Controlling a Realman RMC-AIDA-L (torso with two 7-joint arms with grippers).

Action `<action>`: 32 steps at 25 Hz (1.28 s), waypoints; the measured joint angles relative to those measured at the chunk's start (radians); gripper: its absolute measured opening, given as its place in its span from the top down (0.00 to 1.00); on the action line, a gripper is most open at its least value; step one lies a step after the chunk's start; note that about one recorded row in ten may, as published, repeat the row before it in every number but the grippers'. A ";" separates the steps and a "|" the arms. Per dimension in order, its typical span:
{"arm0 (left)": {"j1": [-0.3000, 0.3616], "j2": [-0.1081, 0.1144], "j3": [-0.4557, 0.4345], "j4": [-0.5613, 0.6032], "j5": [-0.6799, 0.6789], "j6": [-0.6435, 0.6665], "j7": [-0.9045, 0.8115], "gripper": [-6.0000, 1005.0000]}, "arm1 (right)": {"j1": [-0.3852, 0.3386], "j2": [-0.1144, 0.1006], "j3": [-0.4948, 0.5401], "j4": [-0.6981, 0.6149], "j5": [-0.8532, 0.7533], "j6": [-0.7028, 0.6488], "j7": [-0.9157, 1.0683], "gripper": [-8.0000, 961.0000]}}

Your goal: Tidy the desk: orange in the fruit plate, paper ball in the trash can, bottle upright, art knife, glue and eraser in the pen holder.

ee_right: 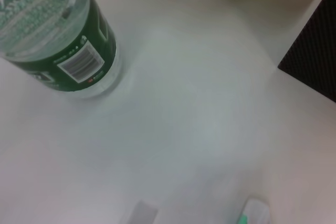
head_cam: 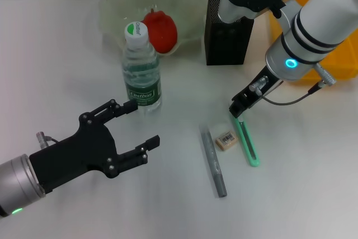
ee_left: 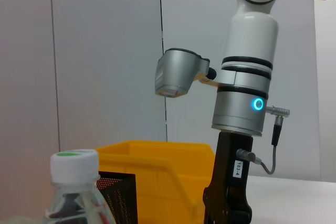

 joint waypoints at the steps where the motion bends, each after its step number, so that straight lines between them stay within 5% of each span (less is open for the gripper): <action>1: 0.000 0.000 0.000 0.000 0.000 0.000 0.000 0.22 | 0.003 0.000 0.000 0.007 0.002 0.003 0.000 0.56; 32: -0.004 -0.001 -0.003 -0.018 -0.001 0.001 0.024 0.22 | 0.074 0.002 -0.036 0.160 0.046 0.049 -0.006 0.66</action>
